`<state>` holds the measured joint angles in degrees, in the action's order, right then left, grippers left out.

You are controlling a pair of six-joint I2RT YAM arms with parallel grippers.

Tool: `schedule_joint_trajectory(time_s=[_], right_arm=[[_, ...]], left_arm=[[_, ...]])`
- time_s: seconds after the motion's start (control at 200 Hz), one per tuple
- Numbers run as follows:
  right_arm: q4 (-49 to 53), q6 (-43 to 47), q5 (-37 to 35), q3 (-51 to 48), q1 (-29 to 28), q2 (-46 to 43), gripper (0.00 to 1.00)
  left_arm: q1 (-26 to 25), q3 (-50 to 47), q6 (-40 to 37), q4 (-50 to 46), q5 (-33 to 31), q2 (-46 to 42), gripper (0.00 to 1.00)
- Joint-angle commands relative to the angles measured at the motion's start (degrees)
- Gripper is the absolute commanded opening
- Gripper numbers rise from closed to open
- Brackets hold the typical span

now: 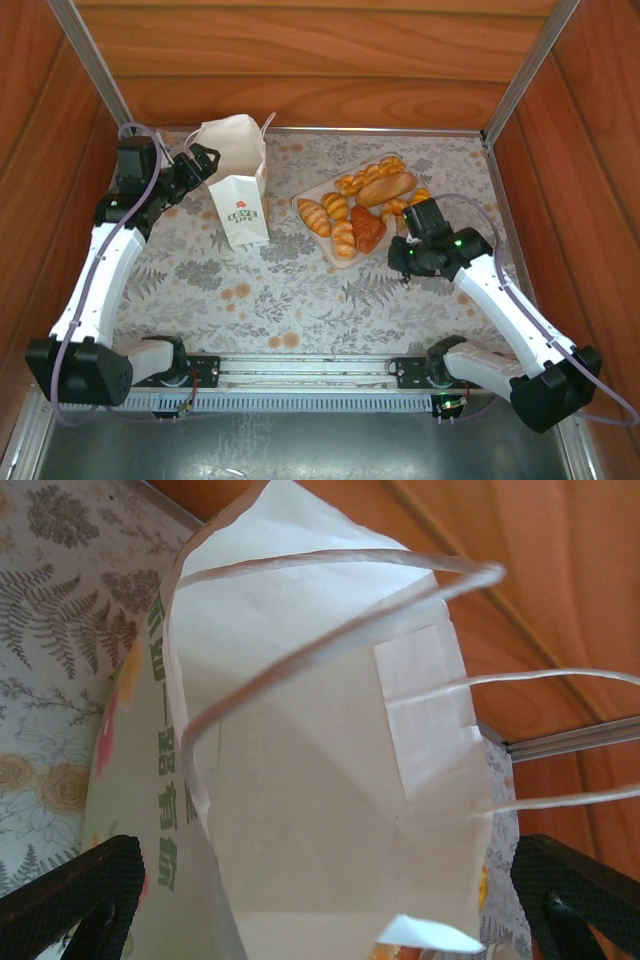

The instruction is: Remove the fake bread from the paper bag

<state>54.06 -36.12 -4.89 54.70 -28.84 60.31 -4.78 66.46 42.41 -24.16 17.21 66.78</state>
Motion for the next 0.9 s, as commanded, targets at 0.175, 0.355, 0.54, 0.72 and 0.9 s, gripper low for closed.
schedule_joint_trajectory(time_s=[0.175,0.355,0.54,0.72,0.9], right_arm=[[1.62,-0.46,0.89,-7.17,-0.71,-5.14,0.27],[0.11,-2.01,6.33,-11.77,-2.68,-6.84,0.27],[-2.78,-2.35,8.26,-14.41,-5.32,-4.53,0.27],[-6.60,-1.86,6.97,-14.76,-9.14,-0.03,0.26],[-11.10,-0.92,6.47,-14.96,-10.27,4.02,0.26]], left_arm=[[-0.11,-4.13,2.87,-2.46,-0.92,-8.09,1.00],[-0.07,-4.69,3.20,-4.09,-1.38,-12.89,1.00],[-0.06,-4.84,1.37,-7.04,-5.92,-16.29,1.00],[-0.13,-6.66,-0.03,-8.18,-12.96,-18.88,1.00],[-0.10,-7.84,-1.00,-8.18,-17.59,-19.94,1.00]])
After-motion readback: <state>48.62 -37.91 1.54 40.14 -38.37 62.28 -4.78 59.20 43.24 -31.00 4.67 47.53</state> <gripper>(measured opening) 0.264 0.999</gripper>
